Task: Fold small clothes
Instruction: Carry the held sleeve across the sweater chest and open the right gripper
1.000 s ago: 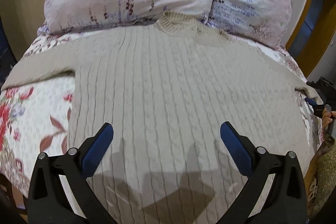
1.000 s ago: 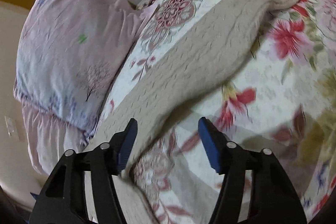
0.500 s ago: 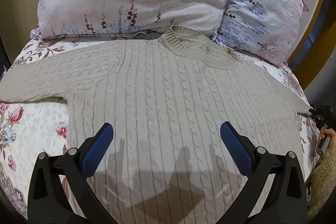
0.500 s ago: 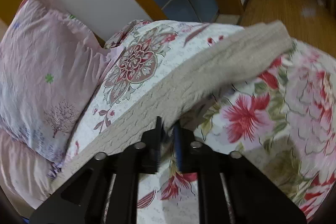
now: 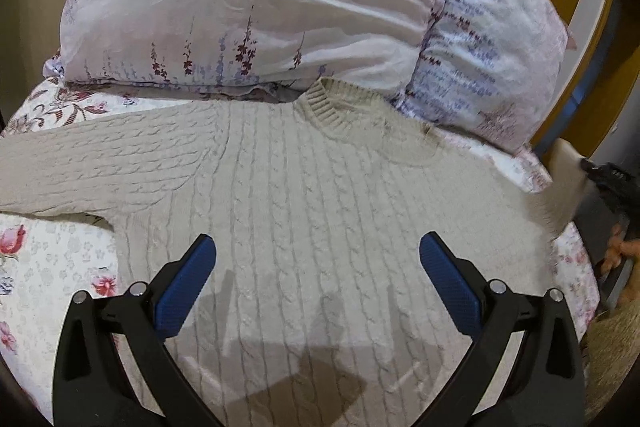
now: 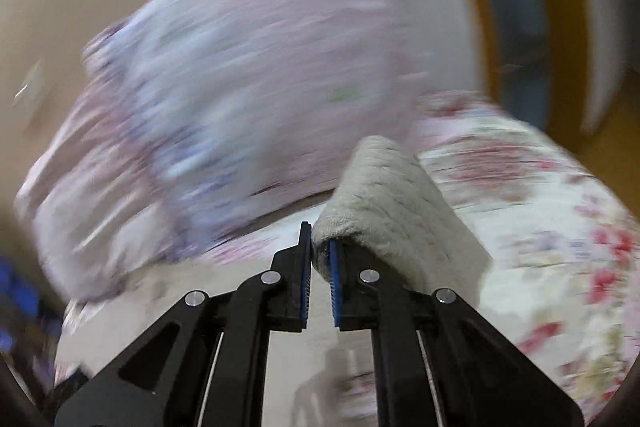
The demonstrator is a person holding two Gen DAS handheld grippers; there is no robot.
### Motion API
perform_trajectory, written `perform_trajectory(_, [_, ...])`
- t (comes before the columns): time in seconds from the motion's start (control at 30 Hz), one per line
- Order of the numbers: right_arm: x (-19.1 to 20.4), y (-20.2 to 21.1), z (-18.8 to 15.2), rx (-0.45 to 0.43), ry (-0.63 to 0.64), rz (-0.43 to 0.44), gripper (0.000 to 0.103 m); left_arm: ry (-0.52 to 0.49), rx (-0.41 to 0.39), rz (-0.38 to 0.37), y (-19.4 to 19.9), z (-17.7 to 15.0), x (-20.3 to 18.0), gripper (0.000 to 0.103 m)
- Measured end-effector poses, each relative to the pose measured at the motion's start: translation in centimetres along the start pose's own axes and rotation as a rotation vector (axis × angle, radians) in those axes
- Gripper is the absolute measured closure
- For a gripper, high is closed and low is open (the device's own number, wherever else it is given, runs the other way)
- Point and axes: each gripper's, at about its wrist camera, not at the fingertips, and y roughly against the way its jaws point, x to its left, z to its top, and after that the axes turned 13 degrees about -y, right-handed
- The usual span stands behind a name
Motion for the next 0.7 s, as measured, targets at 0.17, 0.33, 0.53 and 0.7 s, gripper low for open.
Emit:
perform_trajectory(0.17, [6.8, -4.4, -8.1, 0.264, 0.172, 0.121, 0.094, 0.058, -0.06, -0.083, 0.5, -0.3, 0.4, 0.002])
perform_trajectory(0.33, [7.1, -7.7, -12.1, 0.407, 0.168, 0.084, 0.092, 0.062, -0.051, -0.112, 0.3, -0.2, 0.5, 0.002])
perform_trajectory(0.53, [3.5, -6.6, -10.6, 0.403, -0.066, 0.101, 0.049, 0.102, -0.043, -0.18, -0.2, 0.0, 1.1, 0.002])
perform_trajectory(0.7, [0.0, -6.3, -8.6, 0.338, -0.255, 0.056, 0.05, 0.134, -0.033, -0.203, -0.6, -0.1, 1.6, 0.002])
